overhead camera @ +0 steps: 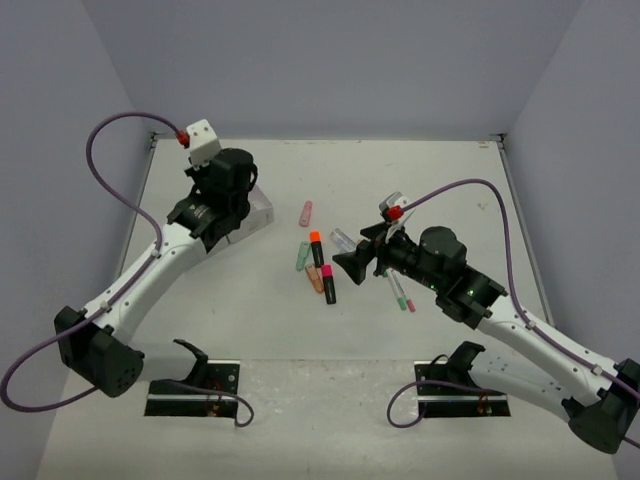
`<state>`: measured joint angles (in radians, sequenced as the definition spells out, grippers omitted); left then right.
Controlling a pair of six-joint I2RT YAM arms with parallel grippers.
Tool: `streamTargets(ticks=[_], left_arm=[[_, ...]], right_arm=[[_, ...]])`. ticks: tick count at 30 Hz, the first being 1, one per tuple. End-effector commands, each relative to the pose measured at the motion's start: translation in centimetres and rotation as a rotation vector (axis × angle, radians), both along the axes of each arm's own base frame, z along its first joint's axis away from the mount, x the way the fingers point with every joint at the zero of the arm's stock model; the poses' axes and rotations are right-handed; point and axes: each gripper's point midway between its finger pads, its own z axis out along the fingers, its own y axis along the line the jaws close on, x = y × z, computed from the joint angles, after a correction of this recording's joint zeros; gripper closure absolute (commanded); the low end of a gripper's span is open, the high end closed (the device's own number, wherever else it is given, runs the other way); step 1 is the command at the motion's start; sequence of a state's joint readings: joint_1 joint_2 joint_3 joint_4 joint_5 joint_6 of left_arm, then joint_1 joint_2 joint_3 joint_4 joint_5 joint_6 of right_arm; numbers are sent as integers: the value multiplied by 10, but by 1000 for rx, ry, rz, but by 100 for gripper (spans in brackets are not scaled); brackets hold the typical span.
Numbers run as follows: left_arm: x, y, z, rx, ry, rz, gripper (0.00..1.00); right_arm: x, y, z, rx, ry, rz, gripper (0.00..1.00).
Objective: Sort the stationery into containers
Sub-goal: Place the pen in the storage box.
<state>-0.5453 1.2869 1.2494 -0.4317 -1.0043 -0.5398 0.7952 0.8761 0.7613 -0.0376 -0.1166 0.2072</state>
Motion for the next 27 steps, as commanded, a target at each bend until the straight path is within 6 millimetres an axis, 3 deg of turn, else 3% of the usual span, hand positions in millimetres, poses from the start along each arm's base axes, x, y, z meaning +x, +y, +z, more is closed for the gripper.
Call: streamTargets(ticks=[1, 6, 16, 19, 21, 24, 27], left_arm=[[35, 39, -6, -46, -48, 132, 100], [61, 51, -28, -69, -69, 135, 100], [62, 54, -60, -47, -31, 161, 98], [56, 54, -71, -64, -3, 172, 57], [51, 55, -74, -81, 9, 185, 41], [44, 53, -66, -112, 4, 166, 25], [34, 45, -49, -164, -26, 106, 18]], right_arm=[[8, -5, -4, 9, 9, -60, 1], [4, -1, -4, 18, 22, -32, 1], [8, 0, -8, 12, 34, -47, 1], [18, 1, -21, -17, 82, -95, 1], [24, 2, -30, -49, 127, -121, 1], [30, 6, -44, -97, 225, -160, 1], [43, 3, -68, -154, 329, -264, 1]])
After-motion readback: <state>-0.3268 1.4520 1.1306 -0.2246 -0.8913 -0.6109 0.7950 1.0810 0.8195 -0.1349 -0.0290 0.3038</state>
